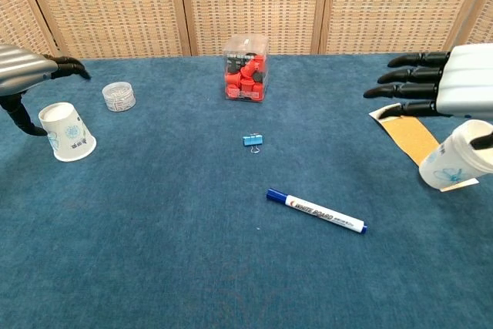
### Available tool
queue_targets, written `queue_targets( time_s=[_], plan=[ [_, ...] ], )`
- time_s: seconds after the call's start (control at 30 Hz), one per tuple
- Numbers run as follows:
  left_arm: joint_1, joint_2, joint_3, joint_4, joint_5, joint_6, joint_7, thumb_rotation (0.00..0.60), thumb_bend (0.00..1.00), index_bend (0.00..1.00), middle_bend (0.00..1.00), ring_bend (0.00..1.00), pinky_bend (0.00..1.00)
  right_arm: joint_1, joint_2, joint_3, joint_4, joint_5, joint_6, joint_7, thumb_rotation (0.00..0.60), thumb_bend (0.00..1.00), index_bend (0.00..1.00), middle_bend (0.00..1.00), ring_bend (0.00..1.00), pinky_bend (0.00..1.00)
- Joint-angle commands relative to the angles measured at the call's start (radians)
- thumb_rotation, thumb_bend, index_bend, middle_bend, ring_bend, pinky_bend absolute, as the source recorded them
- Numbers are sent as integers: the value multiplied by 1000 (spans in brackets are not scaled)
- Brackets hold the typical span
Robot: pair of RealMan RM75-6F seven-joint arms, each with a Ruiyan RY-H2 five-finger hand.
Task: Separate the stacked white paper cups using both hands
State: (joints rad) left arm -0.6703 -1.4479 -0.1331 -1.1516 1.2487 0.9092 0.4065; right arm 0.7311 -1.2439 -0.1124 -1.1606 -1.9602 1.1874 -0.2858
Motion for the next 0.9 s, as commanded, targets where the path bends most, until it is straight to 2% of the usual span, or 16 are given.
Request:
queue_targets(
  time_s=[0.03, 0.17, 0.23, 0.27, 0.4, 0.6, 0.77, 0.9],
  plan=[
    [13, 37, -14, -64, -15, 31, -5, 600, 171, 0, 0, 58, 225, -14, -2, 18, -15, 20, 21, -14, 600, 0, 1, 0, 0, 0],
    [41, 102, -31, -159, -22, 74, -55, 600, 171, 0, 0, 21, 173, -45, 11, 44, -58, 49, 78, -18, 600, 0, 0, 0, 0, 0],
    [65, 146, -38, -218, -30, 105, -84, 600, 171, 0, 0, 1, 111, -75, 21, 58, -93, 73, 126, -9, 600, 0, 0, 0, 0, 0],
    [101, 179, -49, -267, -44, 153, -116, 600, 170, 0, 0, 0, 89, -122, 31, 71, -135, 113, 189, 23, 600, 0, 0, 0, 0, 0],
    [186, 248, -36, -384, -49, 253, -153, 600, 169, 0, 0, 0, 2, -234, 39, 76, -211, 185, 303, 61, 600, 0, 0, 0, 0, 0],
    [281, 253, -7, -432, -51, 396, -119, 600, 54, 0, 0, 0, 0, -352, 22, 67, -246, 265, 397, 162, 600, 0, 0, 0, 0, 0],
    [387, 233, 37, -464, -12, 523, -190, 600, 46, 0, 0, 0, 0, -470, -2, 62, -270, 381, 442, 258, 600, 0, 0, 0, 0, 0],
    [435, 238, 68, -477, 26, 571, -207, 600, 43, 0, 0, 0, 0, -532, -30, 67, -253, 426, 472, 260, 600, 0, 0, 0, 0, 0]
  ],
)
